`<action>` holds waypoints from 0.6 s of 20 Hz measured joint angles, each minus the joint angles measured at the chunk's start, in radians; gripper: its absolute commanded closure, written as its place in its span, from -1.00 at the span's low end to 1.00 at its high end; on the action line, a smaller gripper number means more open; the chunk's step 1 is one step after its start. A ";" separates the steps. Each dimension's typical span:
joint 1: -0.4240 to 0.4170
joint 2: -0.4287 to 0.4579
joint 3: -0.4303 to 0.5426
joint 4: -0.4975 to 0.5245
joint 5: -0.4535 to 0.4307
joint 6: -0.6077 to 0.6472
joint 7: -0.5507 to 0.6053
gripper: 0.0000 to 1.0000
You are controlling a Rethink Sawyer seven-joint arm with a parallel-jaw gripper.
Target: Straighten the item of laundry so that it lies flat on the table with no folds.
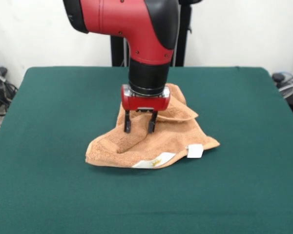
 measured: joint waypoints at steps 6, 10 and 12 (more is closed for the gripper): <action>-0.005 0.002 0.001 0.000 -0.014 -0.005 0.000 -1.00; -0.048 -0.002 0.018 0.001 -0.049 -0.005 0.000 -1.00; -0.126 -0.009 0.050 0.001 -0.098 -0.002 -0.013 -1.00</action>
